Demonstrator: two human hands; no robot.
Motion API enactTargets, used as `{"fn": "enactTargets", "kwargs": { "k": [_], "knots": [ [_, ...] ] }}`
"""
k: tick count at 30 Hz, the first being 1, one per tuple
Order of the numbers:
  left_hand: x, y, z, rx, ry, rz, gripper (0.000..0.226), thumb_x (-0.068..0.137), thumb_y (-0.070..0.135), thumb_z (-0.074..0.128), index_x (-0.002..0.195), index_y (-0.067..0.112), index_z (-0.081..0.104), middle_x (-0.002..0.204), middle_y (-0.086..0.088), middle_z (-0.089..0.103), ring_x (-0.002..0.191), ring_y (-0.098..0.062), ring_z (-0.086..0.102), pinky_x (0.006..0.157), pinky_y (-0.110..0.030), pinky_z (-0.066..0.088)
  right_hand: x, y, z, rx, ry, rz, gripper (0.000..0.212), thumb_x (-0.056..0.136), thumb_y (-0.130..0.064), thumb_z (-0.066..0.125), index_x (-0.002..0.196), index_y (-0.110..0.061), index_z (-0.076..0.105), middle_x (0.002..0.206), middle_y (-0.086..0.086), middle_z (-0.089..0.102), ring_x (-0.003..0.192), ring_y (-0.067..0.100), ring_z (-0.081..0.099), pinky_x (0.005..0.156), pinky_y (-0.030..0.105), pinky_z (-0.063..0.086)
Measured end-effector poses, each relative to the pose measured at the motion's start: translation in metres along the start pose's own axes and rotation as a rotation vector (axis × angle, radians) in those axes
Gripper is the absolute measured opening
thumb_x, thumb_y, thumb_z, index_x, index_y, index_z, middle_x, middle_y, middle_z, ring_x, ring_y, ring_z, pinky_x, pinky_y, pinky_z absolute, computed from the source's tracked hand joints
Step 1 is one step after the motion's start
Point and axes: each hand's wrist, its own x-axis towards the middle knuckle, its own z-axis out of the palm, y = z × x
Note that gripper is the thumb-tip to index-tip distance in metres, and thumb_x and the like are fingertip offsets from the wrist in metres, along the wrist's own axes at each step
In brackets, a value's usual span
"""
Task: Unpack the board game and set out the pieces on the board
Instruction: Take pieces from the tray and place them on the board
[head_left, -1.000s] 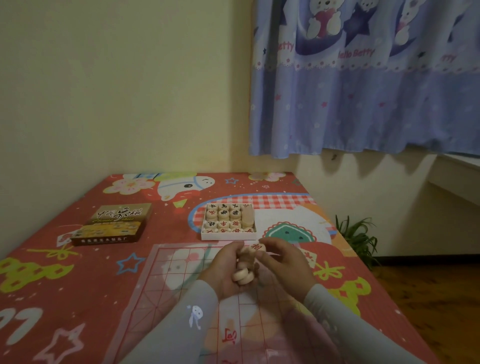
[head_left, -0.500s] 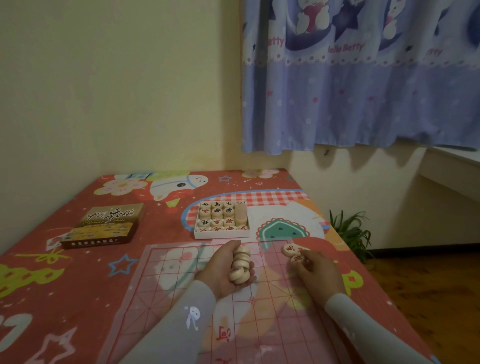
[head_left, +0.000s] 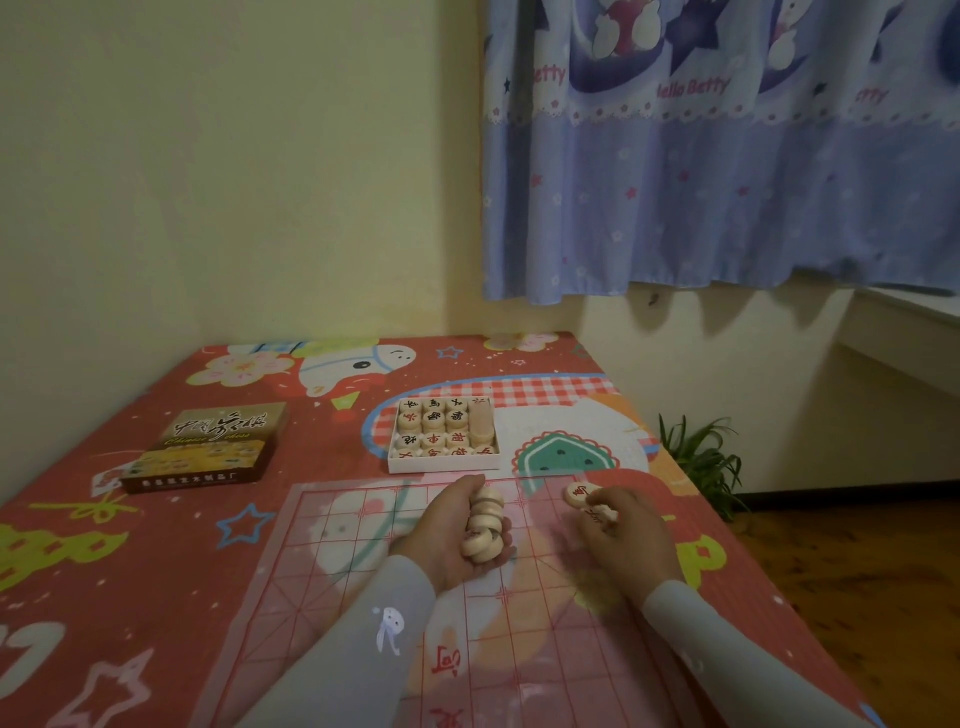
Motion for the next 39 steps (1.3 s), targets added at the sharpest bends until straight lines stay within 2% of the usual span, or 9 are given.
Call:
{"fn": "enactTargets", "kwargs": {
  "k": [5,11,14,17,20,23,30,33,39],
  "knots": [
    [0.002,-0.003,0.006,-0.073,-0.003,0.013,0.037,0.095,0.039,0.047,0.063,0.022,0.040,0.052,0.007,0.030,0.036,-0.006,0.027,0.045,-0.014,0.025,-0.016,-0.046,0.005,0.134,-0.115,-0.318,0.015,0.077,-0.040,0.071,0.087,-0.032,0.064,0.088,-0.014,0.059,0.080,0.001,0.055,0.067,0.016,0.045],
    [-0.003,-0.005,0.013,-0.049,0.053,0.057,0.029,0.093,0.038,0.055,0.092,0.009,0.060,0.074,-0.011,0.060,0.066,-0.025,0.061,0.069,-0.034,0.054,-0.030,-0.072,0.021,0.028,-0.263,-0.425,0.051,0.067,-0.064,0.048,0.095,-0.027,0.068,0.092,-0.007,0.060,0.084,0.004,0.050,0.072,0.014,0.039],
    [-0.002,-0.005,0.010,-0.059,0.076,0.064,0.030,0.093,0.039,0.054,0.092,0.009,0.058,0.067,-0.009,0.058,0.065,-0.025,0.060,0.074,-0.038,0.055,-0.033,-0.070,0.025,0.019,-0.263,-0.414,0.052,0.068,-0.063,0.047,0.097,-0.027,0.069,0.092,-0.006,0.064,0.085,0.008,0.055,0.077,0.023,0.046],
    [-0.002,-0.005,0.006,-0.061,0.072,0.040,0.034,0.095,0.040,0.050,0.082,0.008,0.054,0.052,-0.008,0.055,0.050,-0.022,0.058,0.061,-0.034,0.053,-0.035,-0.069,0.028,0.002,-0.269,-0.413,0.034,0.076,-0.054,0.060,0.098,-0.029,0.069,0.092,-0.009,0.065,0.084,0.006,0.057,0.076,0.024,0.049],
    [-0.003,-0.005,0.003,-0.006,0.077,0.043,0.035,0.094,0.042,0.052,0.091,0.008,0.060,0.068,-0.012,0.063,0.064,-0.026,0.062,0.070,-0.036,0.054,-0.035,-0.068,0.028,0.101,-0.250,-0.360,0.014,0.078,-0.039,0.071,0.090,-0.035,0.067,0.091,-0.014,0.065,0.085,0.003,0.056,0.074,0.015,0.046],
    [-0.003,-0.001,-0.004,0.019,0.118,0.084,0.029,0.094,0.040,0.052,0.093,0.012,0.058,0.068,-0.009,0.062,0.060,-0.022,0.059,0.062,-0.031,0.050,-0.029,-0.064,0.028,0.228,-0.189,-0.291,0.020,0.077,-0.027,0.074,0.083,-0.041,0.062,0.092,-0.016,0.066,0.090,0.002,0.059,0.074,0.018,0.048],
    [-0.001,0.012,-0.029,0.011,0.131,0.103,0.023,0.091,0.035,0.054,0.082,0.014,0.058,0.061,-0.004,0.058,0.056,-0.019,0.055,0.065,-0.034,0.054,0.000,-0.055,0.035,0.161,-0.122,-0.113,0.010,0.084,-0.025,0.069,0.093,-0.025,0.068,0.092,-0.012,0.064,0.087,0.006,0.057,0.081,0.029,0.051],
    [-0.002,0.019,-0.035,0.014,0.081,0.103,0.034,0.093,0.030,0.050,0.062,0.018,0.051,0.044,0.005,0.043,0.041,-0.014,0.046,0.066,-0.030,0.051,0.016,-0.062,0.046,0.052,-0.139,-0.080,0.014,0.089,-0.027,0.064,0.102,-0.025,0.067,0.098,-0.010,0.064,0.089,0.008,0.055,0.078,0.022,0.044],
    [-0.001,0.028,-0.050,0.036,-0.039,0.101,0.038,0.093,0.025,0.041,0.056,0.024,0.032,0.047,0.008,0.019,0.042,-0.010,0.016,0.067,-0.025,0.046,0.047,-0.070,0.074,-0.059,-0.146,-0.023,0.014,0.091,-0.029,0.058,0.103,-0.029,0.065,0.109,-0.008,0.065,0.089,0.008,0.052,0.077,0.022,0.041]
  ]
}}
